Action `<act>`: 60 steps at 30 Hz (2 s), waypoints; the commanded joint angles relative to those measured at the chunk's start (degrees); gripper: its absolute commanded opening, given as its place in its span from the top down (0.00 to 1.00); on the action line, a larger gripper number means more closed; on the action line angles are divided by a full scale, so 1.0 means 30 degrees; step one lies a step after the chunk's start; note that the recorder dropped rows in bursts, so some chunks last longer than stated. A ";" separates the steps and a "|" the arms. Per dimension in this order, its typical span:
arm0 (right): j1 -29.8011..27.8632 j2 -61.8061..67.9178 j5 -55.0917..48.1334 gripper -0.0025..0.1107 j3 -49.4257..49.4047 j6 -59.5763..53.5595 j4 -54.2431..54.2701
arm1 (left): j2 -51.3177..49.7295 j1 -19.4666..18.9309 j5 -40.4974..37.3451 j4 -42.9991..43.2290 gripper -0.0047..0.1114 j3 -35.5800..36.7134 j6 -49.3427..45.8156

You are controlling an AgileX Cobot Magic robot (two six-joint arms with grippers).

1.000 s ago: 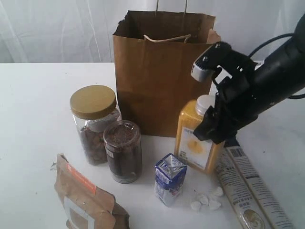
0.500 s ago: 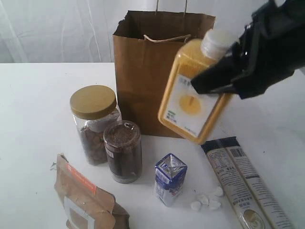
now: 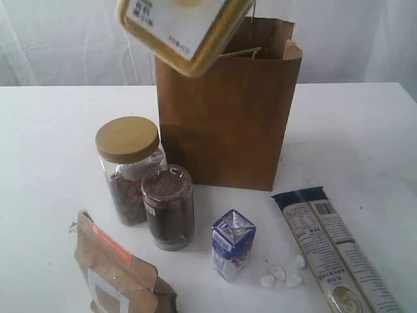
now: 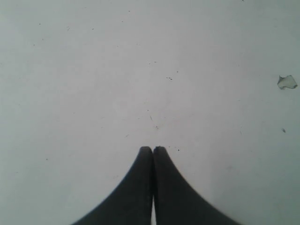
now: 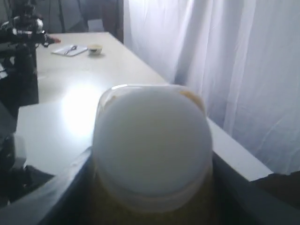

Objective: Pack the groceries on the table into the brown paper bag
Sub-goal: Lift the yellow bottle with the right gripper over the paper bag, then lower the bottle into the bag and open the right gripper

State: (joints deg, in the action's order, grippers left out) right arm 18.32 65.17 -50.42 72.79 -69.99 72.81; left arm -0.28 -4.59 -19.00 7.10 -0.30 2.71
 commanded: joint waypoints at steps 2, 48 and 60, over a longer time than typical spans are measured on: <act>0.0011 0.1639 0.3714 0.72 0.0649 -0.0644 0.4980 | 0.0093 0.0070 -0.0682 -0.0038 0.96 0.0102 0.0001; 0.0011 0.9181 1.3648 0.72 0.0589 -0.5709 0.9045 | 0.0093 0.0070 -0.0682 -0.0038 0.96 0.0102 0.0001; 0.0011 0.9893 1.3903 0.55 0.0589 -0.5709 0.9045 | 0.0093 0.0070 -0.0682 -0.0038 0.96 0.0102 0.0001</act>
State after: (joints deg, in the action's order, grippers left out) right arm 18.32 95.69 -8.16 73.95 -86.48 98.94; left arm -0.28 -4.59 -19.00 7.10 -0.30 2.71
